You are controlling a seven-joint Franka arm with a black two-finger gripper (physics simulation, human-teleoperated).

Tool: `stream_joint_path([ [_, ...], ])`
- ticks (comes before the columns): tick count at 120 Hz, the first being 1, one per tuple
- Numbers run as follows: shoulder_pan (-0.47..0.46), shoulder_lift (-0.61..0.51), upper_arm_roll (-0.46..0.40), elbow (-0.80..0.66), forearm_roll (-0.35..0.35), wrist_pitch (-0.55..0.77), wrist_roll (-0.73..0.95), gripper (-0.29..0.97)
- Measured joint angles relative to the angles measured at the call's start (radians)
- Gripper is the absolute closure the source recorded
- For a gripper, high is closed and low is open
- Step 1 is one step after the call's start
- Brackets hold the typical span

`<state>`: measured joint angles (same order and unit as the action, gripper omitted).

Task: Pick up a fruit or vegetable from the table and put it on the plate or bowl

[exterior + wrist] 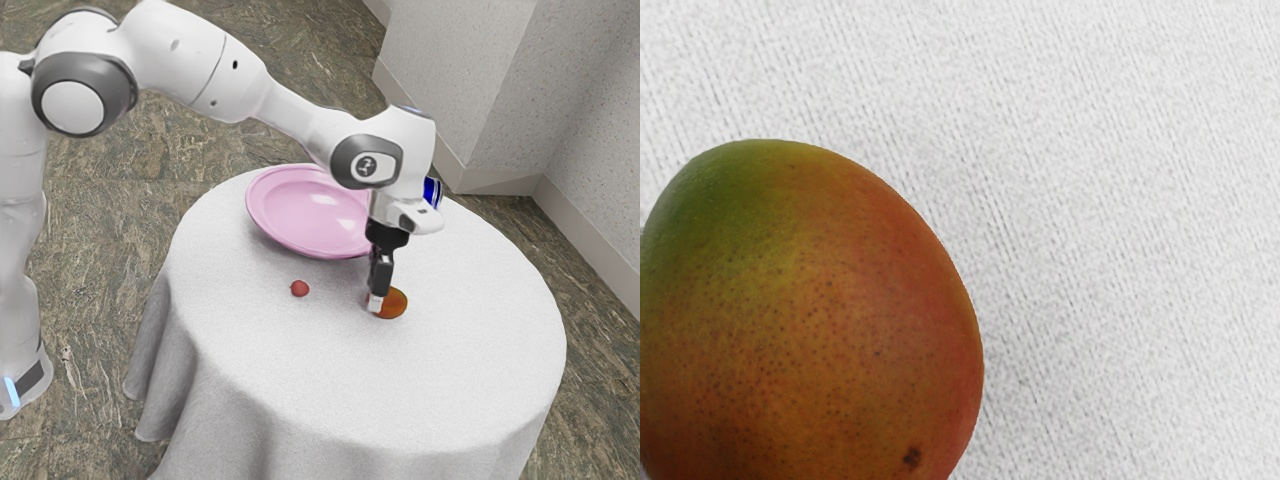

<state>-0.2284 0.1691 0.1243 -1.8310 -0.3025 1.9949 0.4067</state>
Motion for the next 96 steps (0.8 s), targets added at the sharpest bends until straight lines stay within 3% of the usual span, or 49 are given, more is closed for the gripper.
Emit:
stream_joint_path([
  [38, 0.005, 0.039, -0.003, 0.031, -0.008, 0.016, -0.055, 0.00],
  [60, 0.008, 0.069, 0.000, 0.042, -0.065, 0.027, -0.075, 0.00],
  [96, 0.001, 0.117, -0.002, 0.099, -0.082, 0.055, -0.095, 0.00],
])
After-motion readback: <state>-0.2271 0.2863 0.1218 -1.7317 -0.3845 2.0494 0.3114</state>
